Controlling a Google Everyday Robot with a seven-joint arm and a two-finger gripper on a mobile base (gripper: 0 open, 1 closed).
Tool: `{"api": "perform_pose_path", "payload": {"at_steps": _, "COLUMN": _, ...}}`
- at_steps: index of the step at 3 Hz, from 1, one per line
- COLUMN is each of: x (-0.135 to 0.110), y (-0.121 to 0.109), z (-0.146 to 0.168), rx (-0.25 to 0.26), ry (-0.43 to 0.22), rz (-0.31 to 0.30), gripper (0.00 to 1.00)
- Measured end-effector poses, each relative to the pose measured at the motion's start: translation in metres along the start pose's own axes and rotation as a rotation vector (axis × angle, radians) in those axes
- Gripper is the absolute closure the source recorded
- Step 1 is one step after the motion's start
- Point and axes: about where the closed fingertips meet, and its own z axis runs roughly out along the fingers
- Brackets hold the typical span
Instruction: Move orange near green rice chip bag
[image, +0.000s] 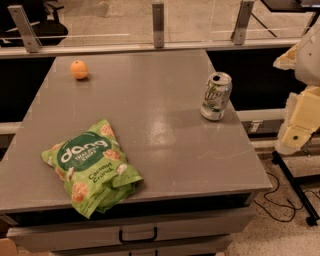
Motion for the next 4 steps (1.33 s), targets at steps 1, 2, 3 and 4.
{"api": "perform_pose_path", "payload": {"at_steps": 1, "x": 0.000, "y": 0.000, "z": 0.000, "rx": 0.000, "ry": 0.000, "rz": 0.000, "gripper": 0.00}}
{"api": "perform_pose_path", "payload": {"at_steps": 2, "x": -0.015, "y": -0.021, "z": 0.005, "rx": 0.025, "ry": -0.029, "rz": -0.060, "gripper": 0.00}}
{"api": "perform_pose_path", "payload": {"at_steps": 3, "x": -0.077, "y": -0.053, "z": 0.035, "rx": 0.040, "ry": -0.128, "rz": -0.198, "gripper": 0.00}}
{"api": "perform_pose_path", "payload": {"at_steps": 4, "x": -0.168, "y": -0.075, "z": 0.075, "rx": 0.006, "ry": -0.261, "rz": -0.354, "gripper": 0.00}}
